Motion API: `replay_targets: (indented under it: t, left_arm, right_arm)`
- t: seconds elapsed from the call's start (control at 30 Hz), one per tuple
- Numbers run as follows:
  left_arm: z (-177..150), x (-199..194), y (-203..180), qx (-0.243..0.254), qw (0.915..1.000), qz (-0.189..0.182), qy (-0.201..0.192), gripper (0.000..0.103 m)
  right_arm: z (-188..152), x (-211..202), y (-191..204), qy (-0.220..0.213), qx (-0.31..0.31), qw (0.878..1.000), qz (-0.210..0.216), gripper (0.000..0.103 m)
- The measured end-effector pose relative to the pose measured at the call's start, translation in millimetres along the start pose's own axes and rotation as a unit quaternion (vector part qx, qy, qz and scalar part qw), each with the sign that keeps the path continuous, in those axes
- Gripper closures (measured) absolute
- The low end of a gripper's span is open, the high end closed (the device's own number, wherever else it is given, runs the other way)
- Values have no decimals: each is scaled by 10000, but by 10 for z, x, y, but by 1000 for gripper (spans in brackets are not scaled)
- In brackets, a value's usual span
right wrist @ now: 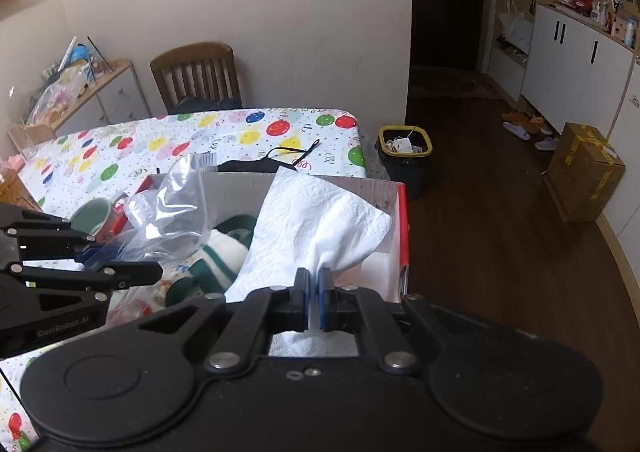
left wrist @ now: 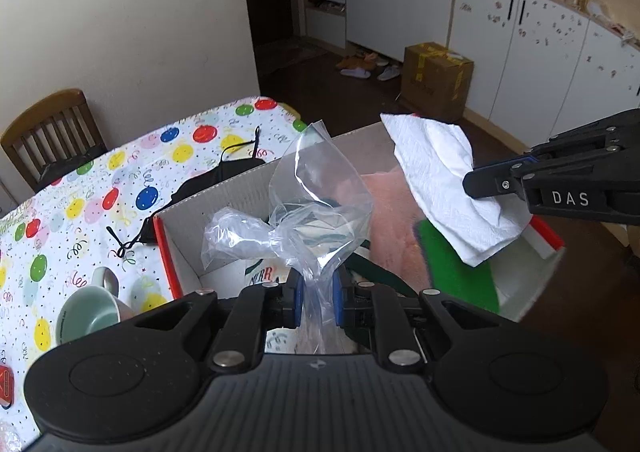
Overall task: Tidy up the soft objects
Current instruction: 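Carry the bag with the left tool while the right tool carries the tissue into the box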
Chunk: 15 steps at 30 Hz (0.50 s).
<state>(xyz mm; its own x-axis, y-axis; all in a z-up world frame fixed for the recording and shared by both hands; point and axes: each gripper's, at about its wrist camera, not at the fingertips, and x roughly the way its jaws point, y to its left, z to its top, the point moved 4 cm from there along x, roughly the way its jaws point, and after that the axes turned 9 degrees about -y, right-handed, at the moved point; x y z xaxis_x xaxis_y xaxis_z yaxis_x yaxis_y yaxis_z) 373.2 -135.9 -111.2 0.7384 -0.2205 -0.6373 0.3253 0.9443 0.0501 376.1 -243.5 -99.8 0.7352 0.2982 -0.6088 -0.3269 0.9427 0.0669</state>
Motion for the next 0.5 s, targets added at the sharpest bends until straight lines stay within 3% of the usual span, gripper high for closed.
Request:
replay_targets:
  t: [0.5]
  left_arm:
    - [-45,481,170,-573,9964,15,620,89]
  right_arm:
    - [-87,300,24,437,-52,9988,198,99]
